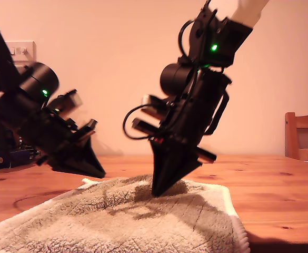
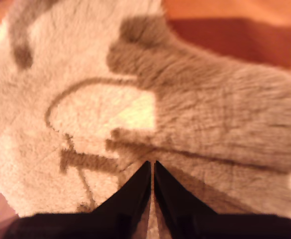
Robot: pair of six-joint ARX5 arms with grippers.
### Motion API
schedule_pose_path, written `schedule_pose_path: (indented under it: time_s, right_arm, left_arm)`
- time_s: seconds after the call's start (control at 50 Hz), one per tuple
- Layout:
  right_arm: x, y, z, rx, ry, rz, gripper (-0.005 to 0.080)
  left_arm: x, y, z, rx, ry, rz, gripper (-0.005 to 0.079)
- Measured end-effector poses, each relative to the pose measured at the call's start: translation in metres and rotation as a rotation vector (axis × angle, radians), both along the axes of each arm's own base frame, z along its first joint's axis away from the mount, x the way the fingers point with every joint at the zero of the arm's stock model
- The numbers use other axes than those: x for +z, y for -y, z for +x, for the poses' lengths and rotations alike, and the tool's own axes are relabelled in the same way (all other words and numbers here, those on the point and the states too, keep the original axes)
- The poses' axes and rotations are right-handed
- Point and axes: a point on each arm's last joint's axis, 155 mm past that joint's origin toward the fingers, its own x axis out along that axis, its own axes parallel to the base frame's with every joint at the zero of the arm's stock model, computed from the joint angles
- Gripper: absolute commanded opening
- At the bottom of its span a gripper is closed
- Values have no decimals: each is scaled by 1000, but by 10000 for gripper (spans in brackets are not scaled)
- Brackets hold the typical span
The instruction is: Fold the tea towel in front of you. After folding it, place it to the left side.
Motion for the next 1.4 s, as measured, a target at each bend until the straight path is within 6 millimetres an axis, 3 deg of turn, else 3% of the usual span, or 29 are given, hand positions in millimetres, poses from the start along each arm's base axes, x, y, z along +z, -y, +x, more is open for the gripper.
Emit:
schedule_pose_path:
  time_s: [0.2,0.38,0.5,0.66,0.86,1.06,1.22,1.4]
  right_arm:
    - [1,-3,4,2,18,12,-11]
    - [-3,-1,5,-2,19,-1,-11]
    - [-10,-1,3,-1,2,-8,-11]
    - [-10,-1,3,-1,2,-7,-11]
    - [-10,0,3,-2,2,-14,-11]
    - [-11,5,6,-10,15,-45,-11]
    - [-11,6,6,-11,17,-49,-11]
    - [-10,3,10,-12,33,-40,-11]
  left_arm:
    - [1,5,7,-6,-4,-2,-24]
    - [-24,4,-7,-21,-95,10,-24]
    - [-29,4,-16,-30,-144,12,-24]
    - [-31,0,-14,-14,-137,35,-24]
    - [-30,-11,5,54,-72,111,-24]
    - [-31,-34,15,126,-80,167,-24]
    - [-31,-44,14,147,-105,177,-24]
    - [-29,-32,0,86,-162,105,-24]
